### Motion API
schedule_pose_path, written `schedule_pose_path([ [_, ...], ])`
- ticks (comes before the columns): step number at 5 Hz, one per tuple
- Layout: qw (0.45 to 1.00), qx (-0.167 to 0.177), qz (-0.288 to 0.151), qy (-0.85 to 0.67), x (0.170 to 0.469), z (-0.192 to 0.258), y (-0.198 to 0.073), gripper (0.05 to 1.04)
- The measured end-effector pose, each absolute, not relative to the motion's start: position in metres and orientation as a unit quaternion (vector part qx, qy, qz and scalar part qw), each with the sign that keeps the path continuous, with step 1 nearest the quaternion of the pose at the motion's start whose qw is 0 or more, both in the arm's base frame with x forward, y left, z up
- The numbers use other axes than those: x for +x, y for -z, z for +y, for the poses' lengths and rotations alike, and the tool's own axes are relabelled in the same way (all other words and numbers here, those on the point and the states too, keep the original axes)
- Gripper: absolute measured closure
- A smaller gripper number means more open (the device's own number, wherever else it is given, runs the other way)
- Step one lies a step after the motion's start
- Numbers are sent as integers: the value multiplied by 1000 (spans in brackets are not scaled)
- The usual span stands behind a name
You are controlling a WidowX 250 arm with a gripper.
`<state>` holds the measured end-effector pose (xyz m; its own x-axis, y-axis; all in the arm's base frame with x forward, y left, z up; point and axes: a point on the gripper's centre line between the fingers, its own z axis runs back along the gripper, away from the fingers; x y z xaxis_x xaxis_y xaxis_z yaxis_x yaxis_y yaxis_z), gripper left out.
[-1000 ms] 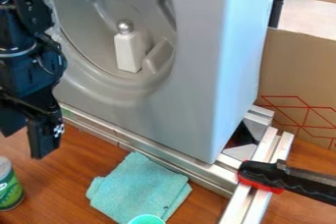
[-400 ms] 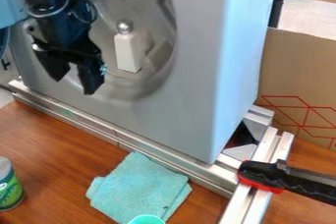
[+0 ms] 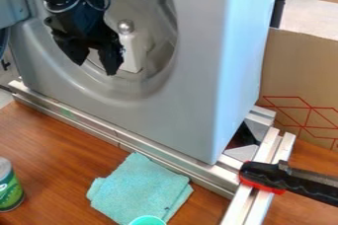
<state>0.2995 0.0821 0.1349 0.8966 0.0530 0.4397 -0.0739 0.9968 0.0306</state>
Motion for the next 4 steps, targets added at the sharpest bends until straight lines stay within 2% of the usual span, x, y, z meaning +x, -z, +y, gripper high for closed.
schedule_pose_path([
  [1, 969, 12, -244, -49, 311, 89, -146, 83],
  [2, 970, 9, -239, -53, 324, 93, -150, 83],
  [4, 978, 23, -204, -40, 343, 100, -137, 83],
])
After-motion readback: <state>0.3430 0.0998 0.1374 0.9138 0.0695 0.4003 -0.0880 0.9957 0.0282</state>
